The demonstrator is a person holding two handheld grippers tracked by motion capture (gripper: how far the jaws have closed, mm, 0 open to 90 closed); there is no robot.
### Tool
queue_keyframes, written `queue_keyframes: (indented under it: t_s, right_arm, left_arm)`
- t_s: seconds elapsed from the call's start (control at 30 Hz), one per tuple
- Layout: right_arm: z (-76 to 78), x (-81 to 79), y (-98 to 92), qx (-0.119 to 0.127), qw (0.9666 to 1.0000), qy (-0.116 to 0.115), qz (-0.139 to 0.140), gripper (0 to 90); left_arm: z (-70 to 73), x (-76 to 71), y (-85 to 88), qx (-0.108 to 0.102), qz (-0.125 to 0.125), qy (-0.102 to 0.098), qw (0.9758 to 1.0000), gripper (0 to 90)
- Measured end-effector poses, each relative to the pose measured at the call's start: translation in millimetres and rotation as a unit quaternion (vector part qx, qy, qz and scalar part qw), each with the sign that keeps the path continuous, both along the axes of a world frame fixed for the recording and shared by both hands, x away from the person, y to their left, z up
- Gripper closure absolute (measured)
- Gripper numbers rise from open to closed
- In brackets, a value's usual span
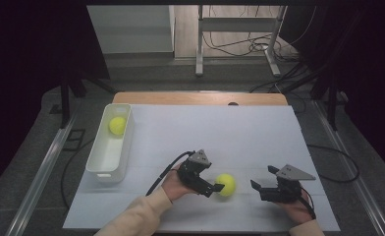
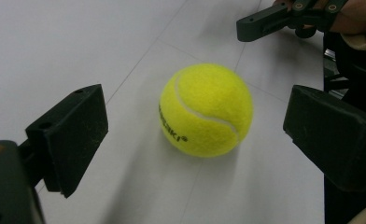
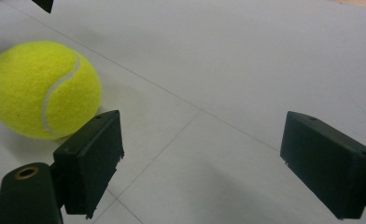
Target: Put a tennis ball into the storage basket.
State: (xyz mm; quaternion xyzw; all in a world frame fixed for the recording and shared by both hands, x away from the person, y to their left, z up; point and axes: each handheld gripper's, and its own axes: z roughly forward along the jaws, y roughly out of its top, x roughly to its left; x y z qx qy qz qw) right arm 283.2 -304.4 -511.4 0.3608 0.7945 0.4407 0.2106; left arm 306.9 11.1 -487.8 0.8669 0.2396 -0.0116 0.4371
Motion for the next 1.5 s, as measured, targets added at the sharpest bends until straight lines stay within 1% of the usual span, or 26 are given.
queue_keyframes:
  t_s: [0.23, 0.47, 0.6, 0.73, 0.77, 0.9, 1.1, 1.17, 1.37, 1.4, 1.5]
  right_arm:
    - [-0.1, 0.1, -0.1, -0.001, 1.0000, 0.000, -0.001, 13.8]
    - [-0.2, 0.1, 0.1, 0.000, 1.0000, 0.000, 0.000, 13.8]
    - [-0.1, 0.1, -0.1, -0.002, 1.0000, -0.001, -0.001, 13.8]
    - [-0.1, 0.1, -0.3, -0.002, 1.0000, -0.001, -0.002, 13.8]
    - [-0.1, 0.0, -0.3, -0.002, 1.0000, -0.001, -0.002, 13.8]
    - [-0.1, 0.1, -0.3, -0.002, 1.0000, -0.001, -0.002, 13.8]
    - [-0.1, 0.1, -0.5, -0.002, 1.0000, -0.001, -0.004, 13.8]
    - [-0.1, 0.1, -0.5, -0.002, 1.0000, -0.001, -0.004, 13.8]
    - [0.0, 0.1, -0.9, -0.002, 1.0000, -0.001, -0.005, 13.8]
    - [0.0, 0.0, -1.0, -0.001, 1.0000, -0.001, -0.005, 13.8]
    - [0.0, 0.0, -1.0, -0.001, 1.0000, -0.001, -0.005, 13.8]
  left_arm:
    - [-5.3, 0.3, -9.9, 0.007, -0.007, 0.005, 0.9999, 7.4]
    - [-9.2, 2.4, -17.0, 0.011, -0.007, 0.009, 0.9999, 7.4]
    - [-12.7, 3.4, -22.4, 0.019, -0.011, 0.013, 0.9997, 7.2]
    - [-16.5, 4.1, -27.4, 0.030, -0.014, 0.011, 0.9994, 6.8]
    - [-16.5, 4.1, -27.4, 0.030, -0.014, 0.011, 0.9994, 6.5]
    - [-21.1, 4.8, -32.9, 0.041, -0.018, 0.014, 0.9989, 6.5]
    - [-26.5, 5.3, -38.6, 0.047, -0.024, 0.021, 0.9984, 6.5]
    - [-27.2, 5.4, -39.6, 0.047, -0.025, 0.023, 0.9983, 7.3]
    - [-29.4, 6.3, -41.1, 0.048, -0.027, 0.024, 0.9982, 14.0]
    - [-30.6, 7.4, -41.4, 0.051, -0.028, 0.028, 0.9979, 14.8]
    - [-31.7, 7.8, -42.0, 0.058, -0.025, 0.027, 0.9977, 16.4]
